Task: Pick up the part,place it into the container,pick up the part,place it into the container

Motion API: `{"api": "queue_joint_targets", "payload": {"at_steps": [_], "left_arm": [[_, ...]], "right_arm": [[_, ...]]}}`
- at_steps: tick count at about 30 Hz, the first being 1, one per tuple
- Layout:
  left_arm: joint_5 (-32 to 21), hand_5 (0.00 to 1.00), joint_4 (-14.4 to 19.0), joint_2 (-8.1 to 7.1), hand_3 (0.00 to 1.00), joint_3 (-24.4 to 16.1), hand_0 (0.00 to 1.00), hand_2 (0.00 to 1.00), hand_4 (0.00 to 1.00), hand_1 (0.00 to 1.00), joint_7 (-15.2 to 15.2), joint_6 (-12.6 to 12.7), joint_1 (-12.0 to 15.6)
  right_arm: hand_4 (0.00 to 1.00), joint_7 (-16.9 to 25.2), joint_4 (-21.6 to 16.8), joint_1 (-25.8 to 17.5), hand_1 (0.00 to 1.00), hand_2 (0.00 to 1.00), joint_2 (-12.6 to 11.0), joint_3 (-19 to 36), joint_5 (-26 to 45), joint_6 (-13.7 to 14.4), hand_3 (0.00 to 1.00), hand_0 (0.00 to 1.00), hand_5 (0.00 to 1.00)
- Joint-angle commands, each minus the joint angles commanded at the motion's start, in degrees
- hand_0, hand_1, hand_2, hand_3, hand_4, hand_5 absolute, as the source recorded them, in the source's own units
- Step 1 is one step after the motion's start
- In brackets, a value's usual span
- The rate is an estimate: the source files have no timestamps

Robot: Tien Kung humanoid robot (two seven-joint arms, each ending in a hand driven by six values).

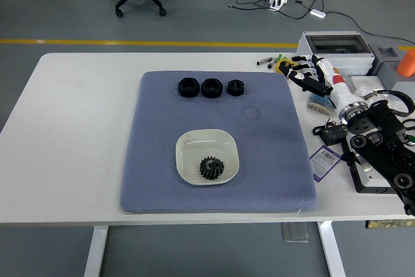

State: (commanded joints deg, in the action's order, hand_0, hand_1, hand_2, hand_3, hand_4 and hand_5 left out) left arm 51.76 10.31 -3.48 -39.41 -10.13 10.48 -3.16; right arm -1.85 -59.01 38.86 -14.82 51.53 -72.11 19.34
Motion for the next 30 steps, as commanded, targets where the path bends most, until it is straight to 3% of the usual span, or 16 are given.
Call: {"api": "queue_joint_targets", "payload": {"at_steps": [5,6,10,11,12,16,22,30], "left_arm": [[0.1,0.629,0.0,-0.03,0.593,-0.1,0.726,0.692,0.643,0.698,0.1,0.0,-0.4],[0.2,0.628,0.0,-0.03,0.592,-0.2,0.724,0.688,0.642,0.696,0.1,0.0,-0.5],[0.8,0.628,0.0,0.10,0.592,-0.5,0.724,0.688,0.642,0.696,-0.1,0.0,-0.7],[1.1,0.628,0.0,0.15,0.592,-0.5,0.724,0.688,0.642,0.696,-0.1,-0.1,-0.7],[1.3,0.628,0.0,0.19,0.592,-0.5,0.722,0.685,0.641,0.692,-0.1,-0.1,-0.8],[2.7,0.628,0.0,0.24,0.592,-0.7,0.722,0.685,0.641,0.692,-0.1,-0.4,-1.1],[3.9,0.625,0.0,0.55,0.591,-1.2,0.724,0.679,0.639,0.692,-0.3,-0.7,-1.1],[8.4,0.632,0.1,1.26,0.587,-4.3,0.720,0.671,0.638,0.688,-1.2,-1.3,-1.3]], "right_arm": [[0.998,2.8,-5.7,-5.9,0.679,0.763,0.4,9.4,2.3,-0.4,0.772,0.607,0.685],[0.998,3.5,-6.7,-7.0,0.773,0.841,0.6,10.7,3.6,-0.2,0.886,0.776,0.726],[0.998,7.4,-10.8,-11.5,0.773,0.841,2.0,14.8,6.7,2.3,0.886,0.776,0.726],[0.998,8.7,-12.0,-12.8,0.773,0.841,2.4,15.5,7.8,2.4,0.886,0.776,0.726],[0.998,9.8,-12.8,-13.8,0.828,0.881,2.8,16.1,8.7,2.4,0.939,0.854,0.749],[0.998,13.2,-16.0,-17.6,0.828,0.881,4.6,18.6,11.2,1.6,0.939,0.854,0.749],[0.998,11.7,-20.2,-22.1,0.847,0.879,4.3,21.5,6.1,-1.9,0.938,0.876,0.769],[0.998,10.0,-24.6,-26.7,0.854,0.879,1.9,22.2,1.4,-2.9,0.917,0.915,0.807]]}}
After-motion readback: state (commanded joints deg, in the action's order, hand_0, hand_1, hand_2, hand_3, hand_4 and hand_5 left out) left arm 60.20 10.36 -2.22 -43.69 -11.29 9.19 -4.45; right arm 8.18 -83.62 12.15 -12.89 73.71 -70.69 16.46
